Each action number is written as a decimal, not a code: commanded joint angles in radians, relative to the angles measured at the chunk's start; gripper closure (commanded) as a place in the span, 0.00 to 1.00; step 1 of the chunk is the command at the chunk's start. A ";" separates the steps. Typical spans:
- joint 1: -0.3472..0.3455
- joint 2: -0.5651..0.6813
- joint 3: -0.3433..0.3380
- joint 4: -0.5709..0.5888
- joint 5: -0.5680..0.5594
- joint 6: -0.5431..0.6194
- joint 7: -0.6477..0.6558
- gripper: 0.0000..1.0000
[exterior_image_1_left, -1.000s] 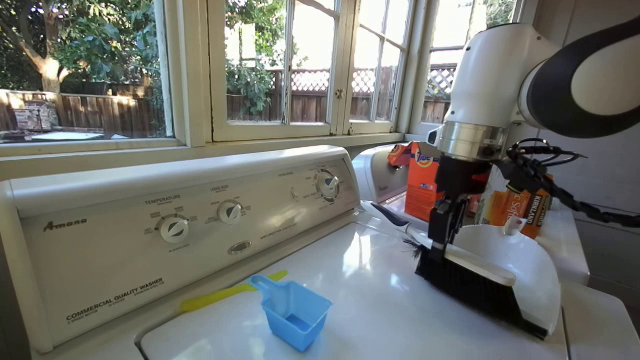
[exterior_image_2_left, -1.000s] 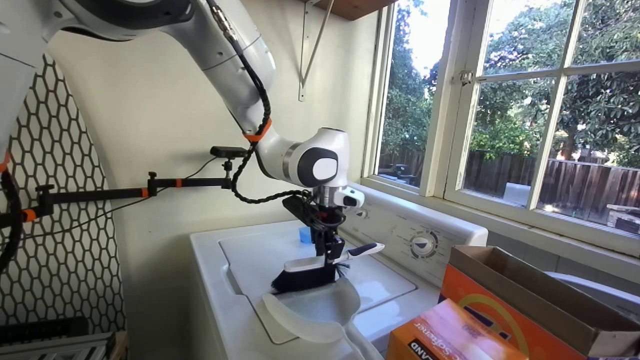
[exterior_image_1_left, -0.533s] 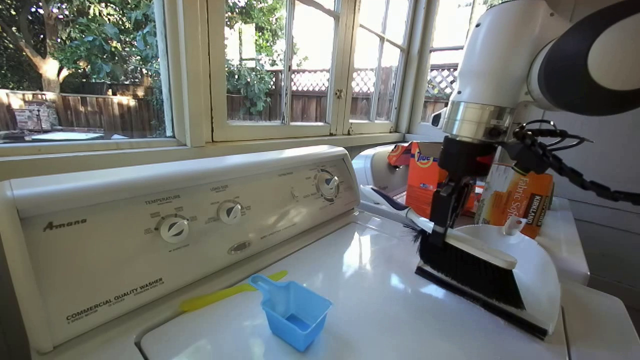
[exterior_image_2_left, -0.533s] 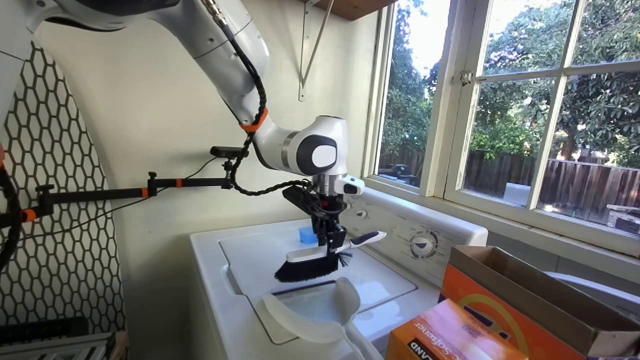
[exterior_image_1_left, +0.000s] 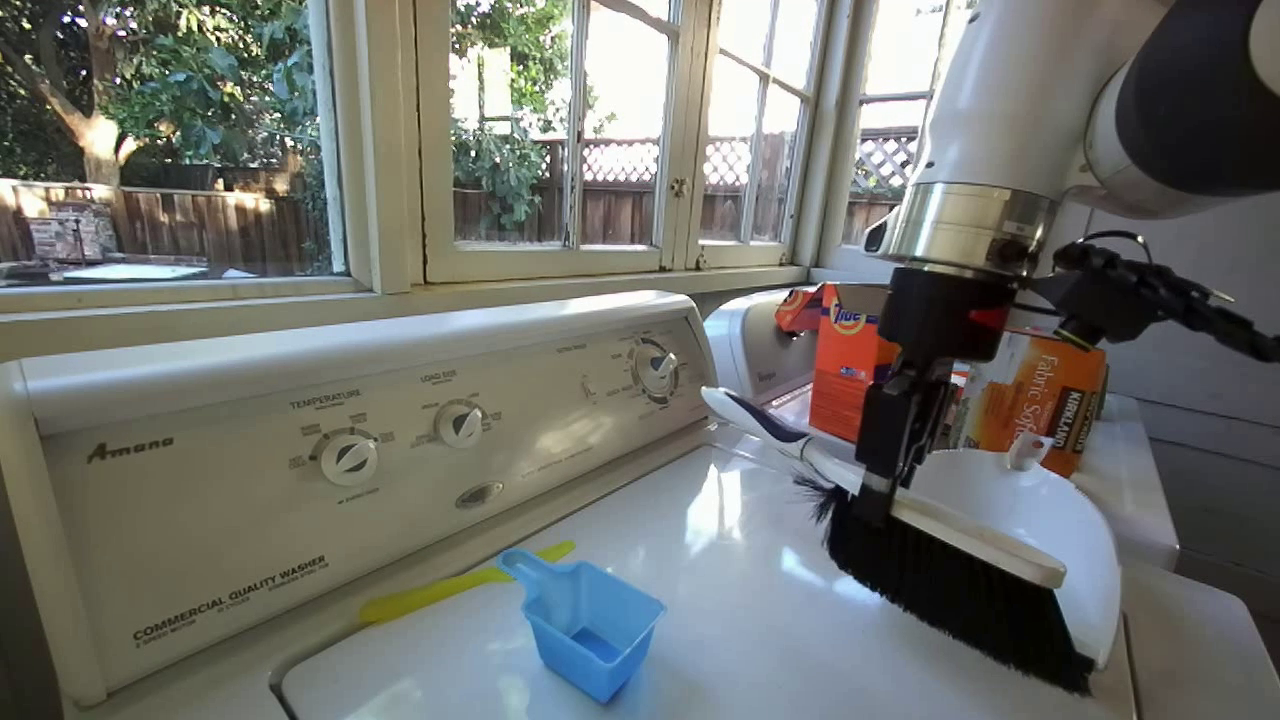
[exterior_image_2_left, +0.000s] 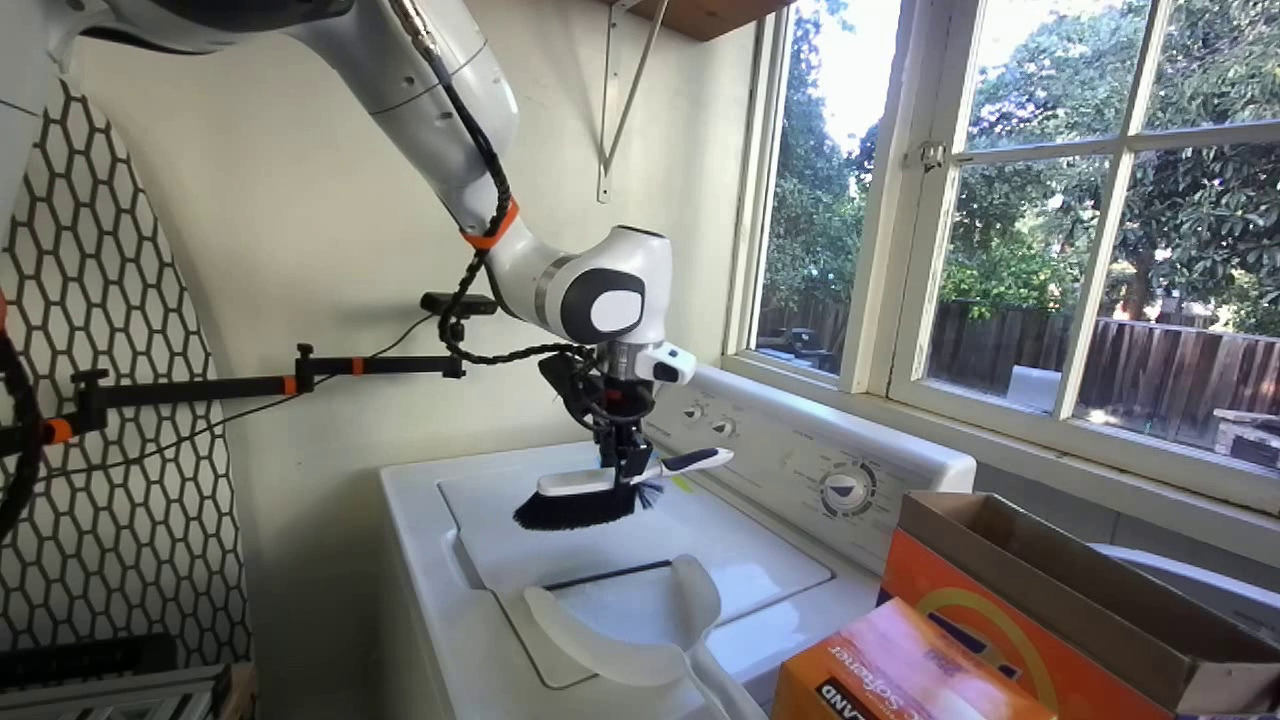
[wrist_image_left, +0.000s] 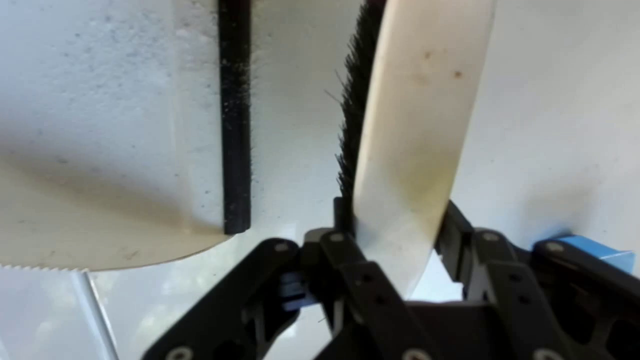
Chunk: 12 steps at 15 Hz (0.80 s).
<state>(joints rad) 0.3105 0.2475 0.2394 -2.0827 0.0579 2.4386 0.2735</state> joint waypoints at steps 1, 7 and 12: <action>-0.007 0.008 0.031 -0.053 0.094 0.072 -0.036 0.82; -0.006 -0.005 0.025 -0.143 0.085 0.133 -0.046 0.82; -0.019 -0.038 0.002 -0.191 0.065 0.144 -0.041 0.82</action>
<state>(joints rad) 0.3009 0.2484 0.2527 -2.2176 0.1338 2.5563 0.2425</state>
